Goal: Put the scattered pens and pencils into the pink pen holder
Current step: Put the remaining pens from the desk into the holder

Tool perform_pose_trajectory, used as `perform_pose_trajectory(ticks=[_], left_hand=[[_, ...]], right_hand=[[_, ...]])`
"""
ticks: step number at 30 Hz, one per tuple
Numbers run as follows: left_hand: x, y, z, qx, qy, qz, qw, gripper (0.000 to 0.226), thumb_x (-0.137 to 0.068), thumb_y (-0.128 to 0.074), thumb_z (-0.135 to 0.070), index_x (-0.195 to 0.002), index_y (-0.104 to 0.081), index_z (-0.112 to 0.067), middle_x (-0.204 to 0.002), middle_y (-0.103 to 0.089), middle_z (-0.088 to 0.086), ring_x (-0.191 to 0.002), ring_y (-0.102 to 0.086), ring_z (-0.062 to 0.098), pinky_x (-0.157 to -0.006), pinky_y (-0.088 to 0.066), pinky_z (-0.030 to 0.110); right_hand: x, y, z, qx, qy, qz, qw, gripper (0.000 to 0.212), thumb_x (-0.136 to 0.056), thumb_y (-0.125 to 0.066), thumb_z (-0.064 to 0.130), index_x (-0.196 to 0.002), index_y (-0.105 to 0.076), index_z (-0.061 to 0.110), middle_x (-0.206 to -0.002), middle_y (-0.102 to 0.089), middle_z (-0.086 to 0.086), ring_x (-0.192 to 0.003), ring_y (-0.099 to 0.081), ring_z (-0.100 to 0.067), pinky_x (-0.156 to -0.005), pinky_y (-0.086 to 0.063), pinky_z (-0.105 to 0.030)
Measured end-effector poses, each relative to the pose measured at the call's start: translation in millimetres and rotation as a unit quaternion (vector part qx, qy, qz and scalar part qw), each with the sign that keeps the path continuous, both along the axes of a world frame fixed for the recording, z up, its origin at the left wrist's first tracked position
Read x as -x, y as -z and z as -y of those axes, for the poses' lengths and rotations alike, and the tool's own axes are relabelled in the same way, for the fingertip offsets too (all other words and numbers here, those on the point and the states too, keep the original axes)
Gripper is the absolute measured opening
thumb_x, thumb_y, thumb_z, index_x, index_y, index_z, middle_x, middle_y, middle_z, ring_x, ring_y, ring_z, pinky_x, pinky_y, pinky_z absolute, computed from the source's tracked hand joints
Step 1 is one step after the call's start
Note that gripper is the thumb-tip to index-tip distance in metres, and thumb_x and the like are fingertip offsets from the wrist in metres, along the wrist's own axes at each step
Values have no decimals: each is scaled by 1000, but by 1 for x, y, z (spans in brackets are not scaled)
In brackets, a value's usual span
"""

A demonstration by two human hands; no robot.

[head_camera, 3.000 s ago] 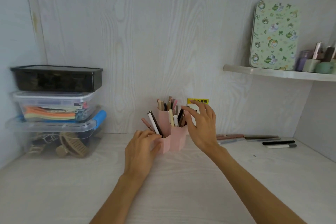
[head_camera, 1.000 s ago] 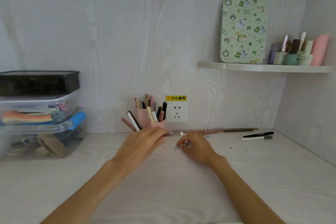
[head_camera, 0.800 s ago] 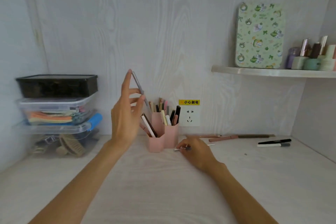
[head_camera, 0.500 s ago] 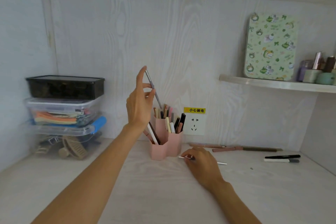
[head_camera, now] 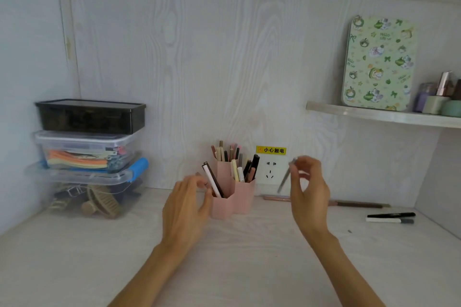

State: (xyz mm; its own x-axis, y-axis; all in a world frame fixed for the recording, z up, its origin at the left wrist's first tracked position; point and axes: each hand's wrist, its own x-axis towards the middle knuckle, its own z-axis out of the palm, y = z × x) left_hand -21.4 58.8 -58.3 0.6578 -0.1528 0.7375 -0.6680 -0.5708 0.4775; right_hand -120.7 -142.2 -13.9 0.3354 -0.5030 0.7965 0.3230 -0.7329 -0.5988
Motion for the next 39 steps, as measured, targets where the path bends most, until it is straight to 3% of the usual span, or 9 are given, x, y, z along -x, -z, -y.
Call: perform_pose_trajectory(ticks=[4,11,15,18,21,24,26,30,39], left_hand=[[-1,16,-4,-116,44,-138,983,9,-86,-53,-36,-93,-58,-34,-89,-61,-17,-80,-58,8,-67,-46,26],[0,23,-3,-171,65,-110,977,14,-86,-50,-30,-95,-61,-30,-93,-64,-13,-85,-58,7,-69,-43,21],[-1,24,-2,-172,70,-93,978,15,-88,-48,-29,-97,-60,-28,-95,-64,-12,-87,-58,9,-69,-43,22],[0,24,-3,-175,77,-76,979,15,-89,-47,-29,-96,-60,-28,-96,-63,-12,-87,-58,8,-67,-42,21],[5,24,-1,-176,99,-45,978,14,-90,-48,-30,-96,-61,-30,-97,-63,-14,-82,-53,3,-62,-34,15],[12,26,7,-184,156,-13,970,15,-90,-49,-31,-99,-61,-31,-100,-61,-16,-84,-50,0,-63,-31,12],[14,27,13,-191,187,-5,964,17,-91,-49,-31,-102,-62,-31,-104,-60,-17,-93,-52,1,-70,-36,13],[12,25,18,-190,192,-12,963,16,-91,-50,-33,-101,-62,-32,-103,-58,-18,-96,-51,0,-71,-34,12],[9,25,17,-186,155,-53,969,14,-88,-53,-38,-99,-60,-35,-100,-57,-20,-94,-52,0,-72,-43,18]], right_hand=[[-18,-50,-27,-56,-45,131,989,24,-93,-54,18,-105,-44,37,-94,-66,2,-87,-64,-5,-80,-51,-15],[-74,-93,-61,-68,-31,161,984,23,-96,-50,17,-118,-52,22,-88,-66,1,-85,-65,-12,-79,-53,-21],[-100,-67,-57,31,-8,-67,997,16,-91,-56,17,-104,-62,24,-84,-70,5,-73,-65,-9,-67,-52,-24],[-106,-47,-45,169,38,-233,957,23,-93,-53,30,-88,-72,19,-92,-73,3,-99,-60,-20,-83,-48,-36],[-97,-39,-31,189,22,-190,963,30,-96,-45,34,-100,-72,21,-112,-67,5,-114,-47,-17,-93,-38,-32],[-71,-15,4,95,67,-119,986,28,-97,-41,30,-108,-66,24,-106,-65,7,-104,-49,-14,-83,-36,-24],[-54,10,41,49,145,-199,968,26,-96,-42,22,-103,-66,17,-103,-68,-3,-103,-54,-26,-83,-44,-35],[-30,57,92,101,145,-489,854,32,-93,-40,11,-123,-50,11,-130,-51,-11,-121,-42,-31,-100,-38,-41],[-31,56,72,178,51,-544,818,34,-95,-36,15,-127,-47,21,-129,-44,-9,-119,-38,-28,-100,-37,-41]])
